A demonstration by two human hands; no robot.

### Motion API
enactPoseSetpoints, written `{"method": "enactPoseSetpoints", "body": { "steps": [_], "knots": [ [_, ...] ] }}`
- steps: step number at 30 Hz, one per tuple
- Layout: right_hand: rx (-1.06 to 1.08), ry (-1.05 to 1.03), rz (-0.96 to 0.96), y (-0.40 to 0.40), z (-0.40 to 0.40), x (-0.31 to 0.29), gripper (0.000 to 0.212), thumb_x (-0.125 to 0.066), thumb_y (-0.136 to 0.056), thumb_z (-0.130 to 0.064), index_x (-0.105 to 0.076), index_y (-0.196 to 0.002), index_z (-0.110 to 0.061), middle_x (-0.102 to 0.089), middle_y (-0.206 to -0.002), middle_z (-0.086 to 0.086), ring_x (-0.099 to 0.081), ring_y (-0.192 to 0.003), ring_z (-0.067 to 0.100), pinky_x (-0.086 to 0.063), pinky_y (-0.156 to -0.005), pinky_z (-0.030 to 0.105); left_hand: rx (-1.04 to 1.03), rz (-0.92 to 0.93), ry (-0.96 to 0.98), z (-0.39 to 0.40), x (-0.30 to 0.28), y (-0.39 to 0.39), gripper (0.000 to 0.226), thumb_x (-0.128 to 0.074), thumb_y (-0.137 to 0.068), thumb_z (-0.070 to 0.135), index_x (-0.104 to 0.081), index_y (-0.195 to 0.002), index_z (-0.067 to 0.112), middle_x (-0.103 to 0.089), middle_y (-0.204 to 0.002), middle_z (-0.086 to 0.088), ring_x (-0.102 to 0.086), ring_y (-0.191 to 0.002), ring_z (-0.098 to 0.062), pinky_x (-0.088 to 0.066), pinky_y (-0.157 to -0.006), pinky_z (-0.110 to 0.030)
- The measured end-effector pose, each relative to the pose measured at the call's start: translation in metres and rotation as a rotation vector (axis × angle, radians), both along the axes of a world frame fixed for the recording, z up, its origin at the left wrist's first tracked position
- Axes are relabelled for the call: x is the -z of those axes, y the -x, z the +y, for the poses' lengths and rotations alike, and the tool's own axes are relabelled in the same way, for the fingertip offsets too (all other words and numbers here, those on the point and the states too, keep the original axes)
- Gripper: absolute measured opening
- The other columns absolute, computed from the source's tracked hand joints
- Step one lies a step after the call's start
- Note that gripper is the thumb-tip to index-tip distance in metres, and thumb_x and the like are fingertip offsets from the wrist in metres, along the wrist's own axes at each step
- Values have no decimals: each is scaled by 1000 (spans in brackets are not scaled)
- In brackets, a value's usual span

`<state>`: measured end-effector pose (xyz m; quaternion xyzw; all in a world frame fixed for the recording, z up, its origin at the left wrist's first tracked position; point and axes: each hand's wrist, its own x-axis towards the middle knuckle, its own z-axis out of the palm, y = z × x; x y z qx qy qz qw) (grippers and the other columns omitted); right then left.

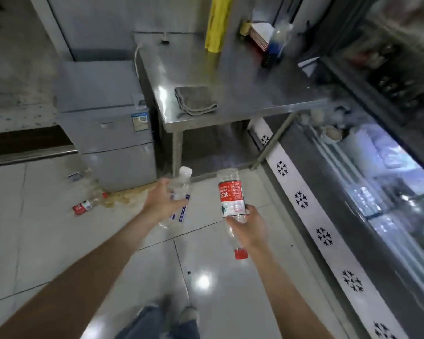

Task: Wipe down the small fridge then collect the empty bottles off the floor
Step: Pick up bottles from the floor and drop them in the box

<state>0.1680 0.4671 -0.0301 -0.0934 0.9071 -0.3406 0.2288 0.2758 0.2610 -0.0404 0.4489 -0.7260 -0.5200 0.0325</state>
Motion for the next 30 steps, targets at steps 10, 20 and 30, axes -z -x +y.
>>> {"method": "enactPoseSetpoints", "body": {
  "steps": [10, 20, 30],
  "knots": [
    [361, 40, 70, -65, 56, -32, 40, -74, -70, -39, -53, -100, -23, -65, -89, -6, -62, -76, 12, -51, -67, 29, 243, 100, -32, 33, -36, 7, 64, -82, -55, 26, -50, -111, 19, -61, -95, 3, -59, -85, -15, -50, -71, -30],
    [724, 115, 85, -156, 137, -48, 43, -75, -75, -30, -55, -111, -19, -65, -97, -2, -59, -75, 6, -46, -62, 19, 606, 81, -23, 108, -45, -2, 73, -82, -58, 33, -45, -120, 22, -63, -103, 6, -63, -98, -17, -53, -82, -36],
    [1102, 99, 148, -249, 271, -73, 43, -74, -73, -32, -57, -110, -17, -62, -94, 0, -56, -78, 14, -41, -66, 26, 937, 98, -52, 271, -67, -16, 74, -81, -70, 20, -40, -131, 13, -57, -113, -3, -52, -99, -14, -52, -58, -29]
  ]
}}
